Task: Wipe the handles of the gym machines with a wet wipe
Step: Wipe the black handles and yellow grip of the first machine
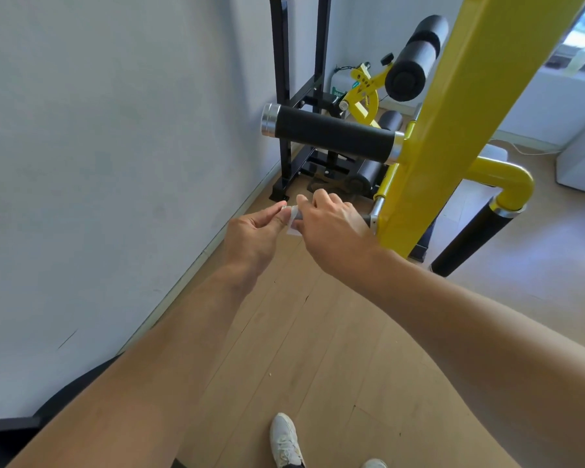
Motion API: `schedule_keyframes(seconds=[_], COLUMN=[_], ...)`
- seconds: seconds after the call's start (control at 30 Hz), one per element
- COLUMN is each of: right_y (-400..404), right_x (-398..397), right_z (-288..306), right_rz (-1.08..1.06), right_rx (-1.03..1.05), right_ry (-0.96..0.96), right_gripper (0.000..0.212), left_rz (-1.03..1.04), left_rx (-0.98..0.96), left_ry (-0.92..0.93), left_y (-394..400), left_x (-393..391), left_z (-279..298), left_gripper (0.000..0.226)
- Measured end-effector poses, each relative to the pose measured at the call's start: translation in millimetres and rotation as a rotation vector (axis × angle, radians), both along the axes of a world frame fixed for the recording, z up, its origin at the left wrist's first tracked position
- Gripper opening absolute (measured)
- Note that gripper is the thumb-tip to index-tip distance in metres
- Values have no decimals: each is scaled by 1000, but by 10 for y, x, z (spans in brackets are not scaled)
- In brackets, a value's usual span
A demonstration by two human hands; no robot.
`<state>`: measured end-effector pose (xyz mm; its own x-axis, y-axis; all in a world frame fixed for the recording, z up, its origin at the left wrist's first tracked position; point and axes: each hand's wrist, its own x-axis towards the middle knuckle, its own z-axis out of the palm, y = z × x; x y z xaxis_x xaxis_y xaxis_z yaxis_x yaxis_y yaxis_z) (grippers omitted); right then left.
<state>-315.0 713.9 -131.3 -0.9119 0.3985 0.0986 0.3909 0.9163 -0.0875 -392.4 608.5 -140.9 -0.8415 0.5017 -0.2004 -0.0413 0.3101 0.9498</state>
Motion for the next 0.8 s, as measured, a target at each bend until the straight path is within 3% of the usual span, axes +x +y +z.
schedule_keyframes(seconds=[0.3,0.53,0.7,0.8], right_y=[23,-143,9,31], right_x=[261,-30,137,286], right_z=[170,44,258,319], right_rz=[-161,51,-153,-159], right_rx=[247,-83,129,258], right_ry=[-121,137,-145,-263], right_gripper=[25,24,26,27], left_rz=[11,-58,-47,-55], left_rx=[26,3,-8,-9], left_ry=[-46,-26,4,0], left_y=[56,42,52,62], left_x=[-32,-59,-109,-103], left_z=[-27,30,-16,-34], left_gripper=[32,34,31,31])
